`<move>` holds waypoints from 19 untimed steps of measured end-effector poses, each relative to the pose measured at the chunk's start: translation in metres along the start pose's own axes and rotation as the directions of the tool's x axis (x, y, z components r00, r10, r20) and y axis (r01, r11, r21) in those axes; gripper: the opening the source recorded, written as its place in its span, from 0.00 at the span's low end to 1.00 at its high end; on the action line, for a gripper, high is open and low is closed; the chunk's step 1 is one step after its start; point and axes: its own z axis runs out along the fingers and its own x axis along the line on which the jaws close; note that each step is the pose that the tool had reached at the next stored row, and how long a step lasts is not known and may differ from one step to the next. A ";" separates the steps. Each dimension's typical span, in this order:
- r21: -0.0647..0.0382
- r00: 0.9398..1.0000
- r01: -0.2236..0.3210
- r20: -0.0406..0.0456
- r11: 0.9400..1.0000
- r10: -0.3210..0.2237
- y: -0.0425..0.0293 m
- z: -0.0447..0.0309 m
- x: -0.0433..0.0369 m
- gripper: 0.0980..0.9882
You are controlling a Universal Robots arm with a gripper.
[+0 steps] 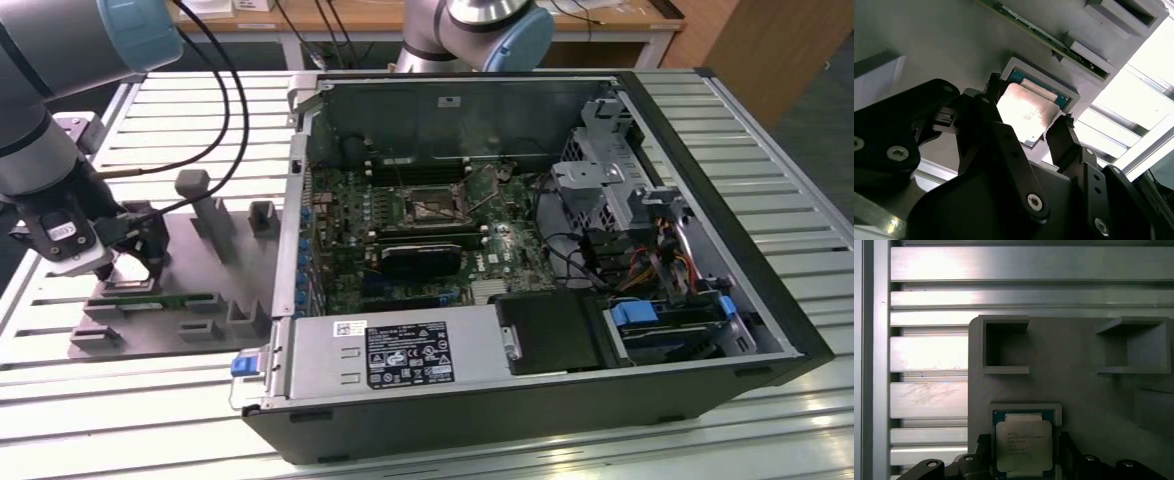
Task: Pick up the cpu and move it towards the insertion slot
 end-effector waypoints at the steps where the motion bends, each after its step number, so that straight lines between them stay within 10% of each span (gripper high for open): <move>1: 0.000 1.000 0.000 0.000 1.000 0.000 0.0000 0.0000 0.0000 0.60; 19: 0.000 1.000 0.000 0.000 1.000 0.000 0.0002 -0.0071 0.0000 0.50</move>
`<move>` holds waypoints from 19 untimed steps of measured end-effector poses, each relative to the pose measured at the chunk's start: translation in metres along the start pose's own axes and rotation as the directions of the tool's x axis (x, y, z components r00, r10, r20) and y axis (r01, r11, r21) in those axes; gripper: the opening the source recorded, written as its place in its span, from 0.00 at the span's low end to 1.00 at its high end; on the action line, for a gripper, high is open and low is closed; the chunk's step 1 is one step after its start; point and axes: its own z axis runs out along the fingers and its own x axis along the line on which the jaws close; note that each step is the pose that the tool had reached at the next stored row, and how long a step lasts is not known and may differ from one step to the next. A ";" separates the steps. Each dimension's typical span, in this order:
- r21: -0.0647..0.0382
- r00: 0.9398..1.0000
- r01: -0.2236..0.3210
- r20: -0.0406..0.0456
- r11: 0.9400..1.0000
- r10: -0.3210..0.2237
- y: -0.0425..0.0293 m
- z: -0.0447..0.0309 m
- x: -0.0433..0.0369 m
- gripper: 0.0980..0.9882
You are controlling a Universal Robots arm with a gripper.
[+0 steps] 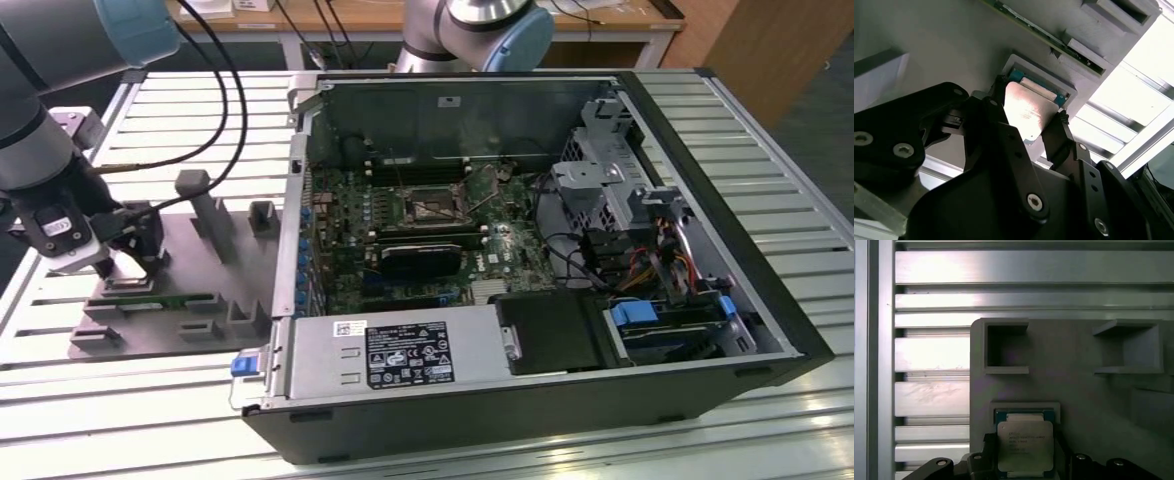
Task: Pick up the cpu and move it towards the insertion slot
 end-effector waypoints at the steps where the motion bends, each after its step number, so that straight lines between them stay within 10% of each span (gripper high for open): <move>1: 0.000 1.000 0.000 0.000 1.000 0.000 0.0000 -0.0011 0.0000 0.50; 19: 0.000 1.000 0.000 0.000 1.000 0.000 0.0011 -0.0295 -0.0006 0.50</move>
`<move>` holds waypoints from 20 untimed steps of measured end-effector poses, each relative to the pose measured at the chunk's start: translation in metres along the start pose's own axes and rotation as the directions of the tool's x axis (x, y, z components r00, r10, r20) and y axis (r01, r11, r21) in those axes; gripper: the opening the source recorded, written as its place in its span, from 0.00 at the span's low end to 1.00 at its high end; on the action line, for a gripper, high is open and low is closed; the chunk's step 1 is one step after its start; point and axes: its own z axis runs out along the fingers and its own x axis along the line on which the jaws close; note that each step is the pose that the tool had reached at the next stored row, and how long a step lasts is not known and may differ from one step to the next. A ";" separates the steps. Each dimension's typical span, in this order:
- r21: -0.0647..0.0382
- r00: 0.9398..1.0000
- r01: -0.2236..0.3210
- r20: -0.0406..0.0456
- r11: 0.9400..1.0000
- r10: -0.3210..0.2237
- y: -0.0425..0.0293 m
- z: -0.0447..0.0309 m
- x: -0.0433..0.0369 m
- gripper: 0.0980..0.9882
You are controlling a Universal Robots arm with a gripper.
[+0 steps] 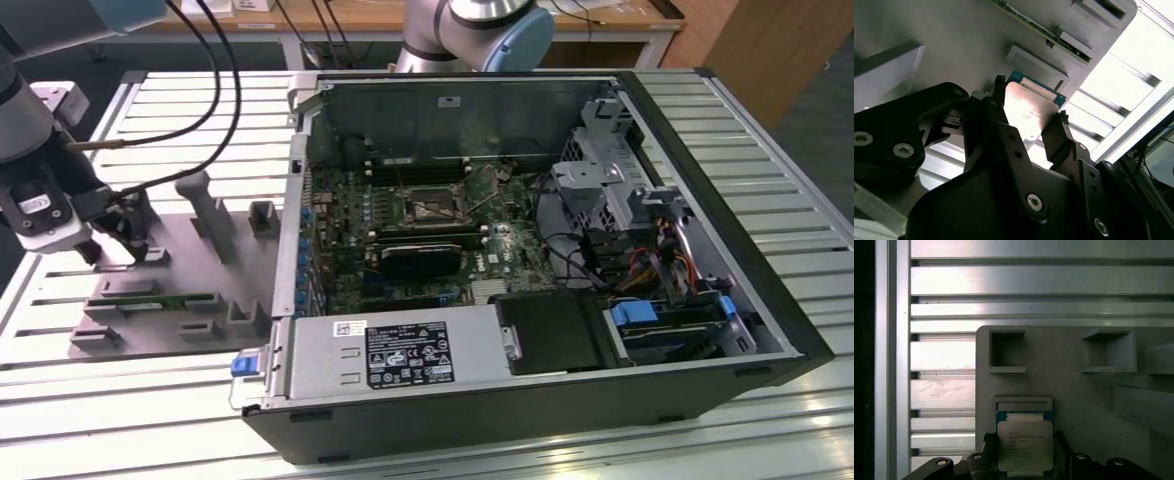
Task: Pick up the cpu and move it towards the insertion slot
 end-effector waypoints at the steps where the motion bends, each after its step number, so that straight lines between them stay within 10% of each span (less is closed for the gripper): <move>1: 0.000 1.000 0.000 0.000 1.000 0.000 0.0001 -0.0019 -0.0001 0.50; 20: 0.000 1.000 0.000 0.003 1.000 0.000 0.0018 -0.0469 -0.0010 0.50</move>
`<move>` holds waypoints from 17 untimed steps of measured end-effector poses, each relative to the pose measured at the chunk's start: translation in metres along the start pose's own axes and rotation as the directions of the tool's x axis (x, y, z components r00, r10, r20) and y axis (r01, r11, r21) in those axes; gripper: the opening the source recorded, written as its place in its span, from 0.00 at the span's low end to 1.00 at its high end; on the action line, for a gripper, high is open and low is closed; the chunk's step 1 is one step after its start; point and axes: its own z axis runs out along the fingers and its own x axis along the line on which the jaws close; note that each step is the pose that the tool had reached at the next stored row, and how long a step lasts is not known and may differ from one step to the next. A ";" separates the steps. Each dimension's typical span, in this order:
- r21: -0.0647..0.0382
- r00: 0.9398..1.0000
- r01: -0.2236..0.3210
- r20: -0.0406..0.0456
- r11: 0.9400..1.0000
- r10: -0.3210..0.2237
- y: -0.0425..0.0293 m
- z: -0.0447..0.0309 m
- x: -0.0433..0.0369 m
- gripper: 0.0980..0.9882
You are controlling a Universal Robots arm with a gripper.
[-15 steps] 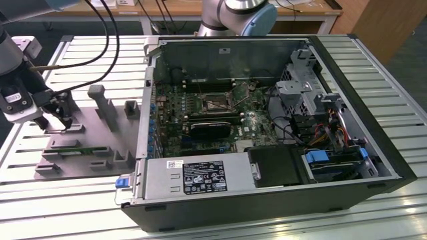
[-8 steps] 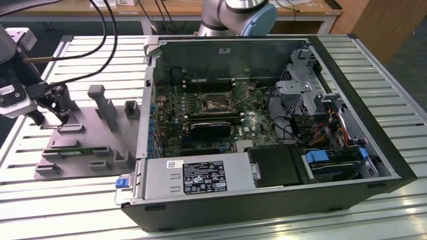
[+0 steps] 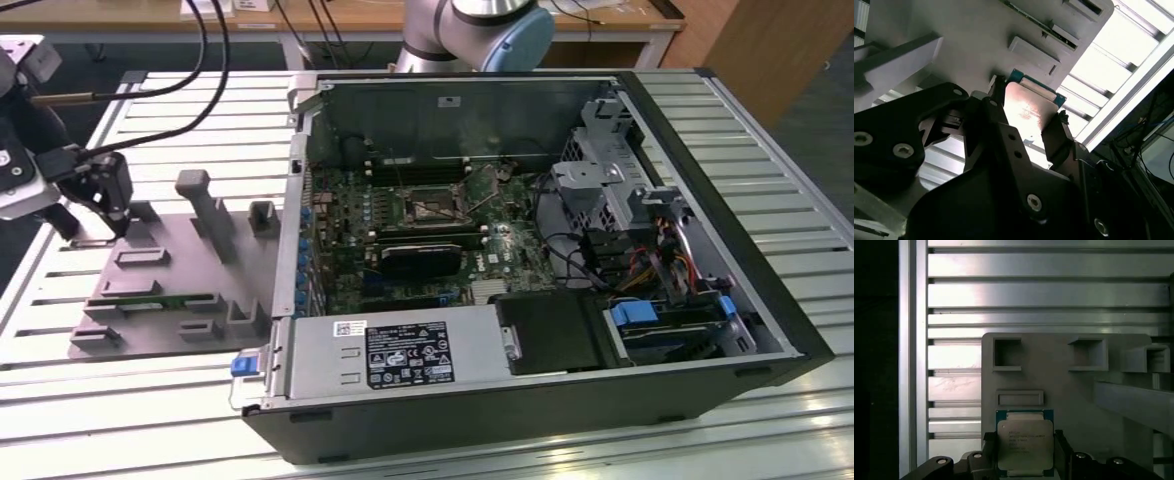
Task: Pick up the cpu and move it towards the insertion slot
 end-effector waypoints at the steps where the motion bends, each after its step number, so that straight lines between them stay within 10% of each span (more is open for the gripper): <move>1: 0.000 1.000 0.000 0.000 1.000 0.000 0.0001 -0.0024 0.0000 0.50; 17: -0.001 1.000 0.000 0.006 1.000 0.000 0.0020 -0.0467 -0.0011 0.50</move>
